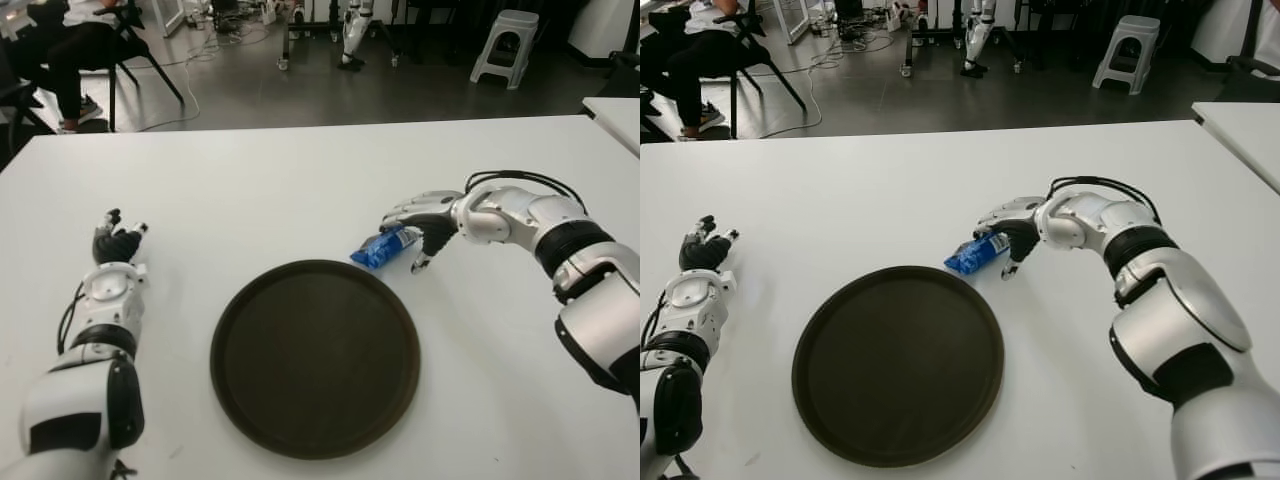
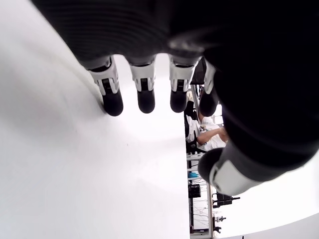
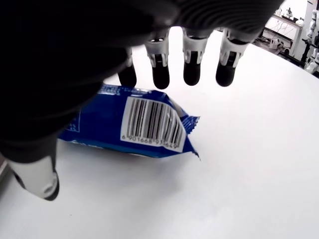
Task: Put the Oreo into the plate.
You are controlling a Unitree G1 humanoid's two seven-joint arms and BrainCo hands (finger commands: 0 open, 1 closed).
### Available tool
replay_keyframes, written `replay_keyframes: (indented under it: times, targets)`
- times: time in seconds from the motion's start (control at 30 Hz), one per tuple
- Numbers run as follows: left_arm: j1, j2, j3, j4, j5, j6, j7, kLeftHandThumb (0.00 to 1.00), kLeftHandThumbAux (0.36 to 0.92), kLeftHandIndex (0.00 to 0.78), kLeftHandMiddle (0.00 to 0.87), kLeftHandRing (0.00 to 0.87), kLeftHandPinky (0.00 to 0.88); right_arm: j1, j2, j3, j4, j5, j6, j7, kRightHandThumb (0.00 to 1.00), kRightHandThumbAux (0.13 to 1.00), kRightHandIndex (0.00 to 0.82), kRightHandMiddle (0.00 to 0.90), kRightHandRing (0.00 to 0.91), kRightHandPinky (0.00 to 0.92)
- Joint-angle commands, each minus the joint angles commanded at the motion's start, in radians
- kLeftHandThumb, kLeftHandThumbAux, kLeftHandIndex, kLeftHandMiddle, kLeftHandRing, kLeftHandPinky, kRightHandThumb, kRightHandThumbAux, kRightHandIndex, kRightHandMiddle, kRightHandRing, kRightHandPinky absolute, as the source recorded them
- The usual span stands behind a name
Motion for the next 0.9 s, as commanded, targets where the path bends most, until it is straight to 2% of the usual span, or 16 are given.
replay_keyframes:
  times: [0.1, 0.17, 0.23, 0.57, 0.67, 0.77, 0.9]
  targets:
    - [0.0, 0.0, 0.0, 0.0, 0.0, 0.002, 0.001, 0.108, 0.75, 0.0, 0.03, 0.021, 0.045, 0.006, 0.002, -0.006, 0.001, 0.006, 0.003, 0.001, 0.107, 0.585, 0.0, 0.0, 0.0, 0.132]
    - [-0.001, 0.0, 0.001, 0.001, -0.001, 0.003, 0.001, 0.107, 0.749, 0.0, 0.033, 0.025, 0.048, 0.008, 0.003, -0.008, 0.002, 0.008, 0.006, -0.001, 0.09, 0.593, 0.0, 0.0, 0.0, 0.204]
    - [-0.002, 0.0, 0.001, 0.001, -0.002, 0.004, 0.0, 0.112, 0.747, 0.0, 0.031, 0.026, 0.049, 0.009, 0.004, -0.01, 0.003, 0.01, 0.007, 0.001, 0.087, 0.596, 0.0, 0.0, 0.0, 0.227]
    - [-0.002, -0.001, 0.002, 0.001, -0.003, 0.003, -0.001, 0.131, 0.736, 0.0, 0.025, 0.024, 0.053, 0.005, 0.007, 0.006, 0.002, -0.012, 0.013, -0.03, 0.084, 0.587, 0.0, 0.0, 0.0, 0.263]
    - [-0.002, -0.002, 0.006, 0.001, -0.007, 0.003, -0.004, 0.135, 0.73, 0.0, 0.027, 0.028, 0.06, 0.001, 0.01, 0.01, 0.004, -0.014, 0.01, -0.03, 0.079, 0.586, 0.0, 0.0, 0.0, 0.253]
    - [-0.002, -0.002, 0.009, 0.001, -0.01, 0.004, -0.007, 0.138, 0.729, 0.0, 0.029, 0.03, 0.059, -0.005, 0.014, 0.011, 0.007, -0.012, 0.006, -0.018, 0.085, 0.588, 0.0, 0.0, 0.0, 0.175]
    - [-0.003, -0.002, 0.007, 0.001, -0.008, 0.008, -0.005, 0.142, 0.729, 0.0, 0.03, 0.028, 0.054, -0.01, 0.015, 0.016, 0.007, -0.017, 0.001, -0.018, 0.098, 0.588, 0.0, 0.0, 0.0, 0.129]
